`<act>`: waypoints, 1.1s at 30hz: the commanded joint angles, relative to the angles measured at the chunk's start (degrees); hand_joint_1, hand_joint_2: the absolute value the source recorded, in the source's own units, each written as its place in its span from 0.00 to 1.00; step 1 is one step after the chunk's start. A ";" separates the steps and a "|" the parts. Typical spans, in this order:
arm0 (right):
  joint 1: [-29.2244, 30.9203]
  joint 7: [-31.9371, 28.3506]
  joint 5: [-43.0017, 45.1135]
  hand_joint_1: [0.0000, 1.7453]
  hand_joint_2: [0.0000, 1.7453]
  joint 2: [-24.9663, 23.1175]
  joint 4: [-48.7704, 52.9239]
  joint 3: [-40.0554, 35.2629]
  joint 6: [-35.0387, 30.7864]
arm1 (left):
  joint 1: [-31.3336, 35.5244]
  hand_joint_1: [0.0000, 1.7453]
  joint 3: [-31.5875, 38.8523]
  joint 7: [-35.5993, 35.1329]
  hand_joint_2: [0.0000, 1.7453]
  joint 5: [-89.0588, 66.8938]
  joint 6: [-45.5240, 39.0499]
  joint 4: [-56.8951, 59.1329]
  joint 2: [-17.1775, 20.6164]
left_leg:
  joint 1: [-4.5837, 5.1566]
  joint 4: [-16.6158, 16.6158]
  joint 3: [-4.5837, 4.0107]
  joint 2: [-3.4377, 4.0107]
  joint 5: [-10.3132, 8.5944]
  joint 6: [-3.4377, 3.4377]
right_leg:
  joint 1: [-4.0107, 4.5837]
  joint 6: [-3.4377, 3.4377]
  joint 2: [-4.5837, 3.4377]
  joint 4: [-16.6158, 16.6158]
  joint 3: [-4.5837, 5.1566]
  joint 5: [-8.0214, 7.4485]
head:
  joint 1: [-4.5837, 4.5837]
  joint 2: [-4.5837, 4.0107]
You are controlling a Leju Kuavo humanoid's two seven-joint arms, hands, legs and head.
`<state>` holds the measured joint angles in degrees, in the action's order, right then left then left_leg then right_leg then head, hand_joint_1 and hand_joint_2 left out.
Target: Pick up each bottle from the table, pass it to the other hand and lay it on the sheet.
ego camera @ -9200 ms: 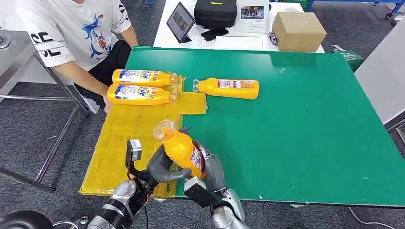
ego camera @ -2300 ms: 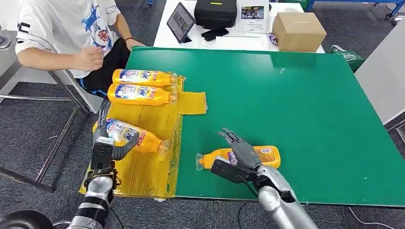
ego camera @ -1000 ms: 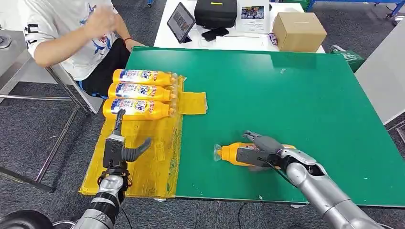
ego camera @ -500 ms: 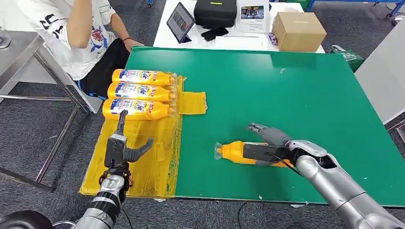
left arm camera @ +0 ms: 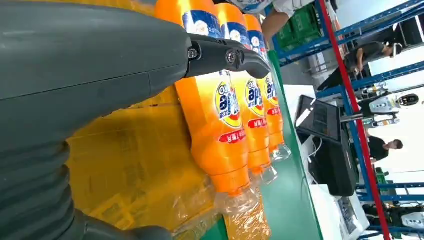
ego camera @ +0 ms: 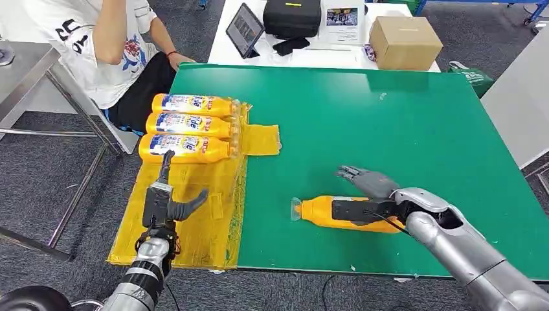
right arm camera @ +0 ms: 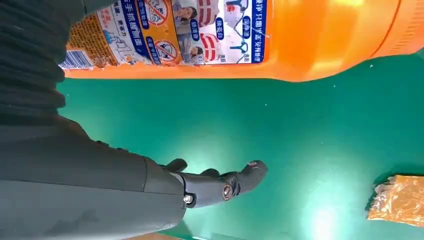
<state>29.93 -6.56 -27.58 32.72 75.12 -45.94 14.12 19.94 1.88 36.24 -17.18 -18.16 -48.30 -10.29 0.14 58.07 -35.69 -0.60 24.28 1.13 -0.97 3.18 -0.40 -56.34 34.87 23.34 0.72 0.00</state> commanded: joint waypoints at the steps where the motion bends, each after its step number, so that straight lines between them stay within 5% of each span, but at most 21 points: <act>1: 2.55 0.25 0.07 0.00 1.00 0.27 -0.30 -2.84 -0.06 | 1.76 0.00 -0.25 -0.41 1.00 0.11 0.24 3.18 0.03 | -0.03 -0.01 0.12 0.06 0.05 -0.04 | 0.04 -0.07 -0.01 0.02 -0.11 0.02 | 0.02 0.00; 21: 2.55 0.25 0.07 0.00 1.00 0.27 -0.30 -2.84 -0.06 | 1.76 0.00 -0.25 -0.41 1.00 0.11 0.24 3.18 0.03 | -0.11 0.05 0.39 0.15 0.19 -0.10 | 0.14 -0.17 -0.04 0.03 -0.40 0.12 | 0.00 0.00; 23: -1.71 6.23 6.20 0.00 1.00 4.12 3.02 -0.79 5.51 | 1.69 0.00 -1.09 -0.67 1.00 -0.39 1.28 3.29 0.32 | -0.07 0.02 0.27 0.12 0.13 -0.07 | 0.09 -0.13 -0.04 0.03 -0.27 0.07 | 0.00 0.00; 24: -17.61 5.95 8.58 0.00 1.00 17.88 17.87 5.51 0.84 | 1.06 0.00 -1.52 -1.39 1.00 -0.44 1.80 2.17 0.26 | -0.04 -0.02 0.14 -0.14 0.04 -0.04 | 0.05 -0.07 0.19 0.04 -0.21 0.08 | 0.00 0.00; 25: -20.99 5.20 8.80 0.00 1.00 20.09 19.55 6.84 -0.89 | 0.90 0.00 -1.60 -1.57 1.00 -0.47 1.79 1.90 0.22 | -0.08 -0.05 0.12 -0.75 -0.01 -0.02 | 0.09 -0.06 0.80 0.12 -0.37 0.22 | 0.00 0.00; 29: -21.24 5.57 8.40 0.00 1.00 19.37 20.07 8.22 -0.27 | 0.86 0.00 -1.82 -1.75 1.00 -0.50 2.02 1.71 0.26 | -0.04 0.14 0.34 -1.38 0.23 0.04 | 0.06 0.15 1.33 0.09 -0.79 0.56 | 0.09 0.00; 33: -21.66 6.08 8.64 0.00 1.00 19.10 20.62 9.62 1.19 | 0.95 0.00 -1.97 -1.95 1.00 -0.48 2.16 1.75 0.25 | 0.06 0.10 0.13 -0.71 0.26 0.15 | -0.01 0.10 0.74 0.08 -0.45 0.26 | 0.04 0.00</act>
<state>12.10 -1.29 -19.19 48.91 90.18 -39.52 13.48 19.26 1.53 34.88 -17.64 -16.39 -48.30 -10.21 0.25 58.13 -35.72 -1.36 24.44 1.34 -1.05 3.38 0.33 -56.27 34.62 23.56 0.76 0.00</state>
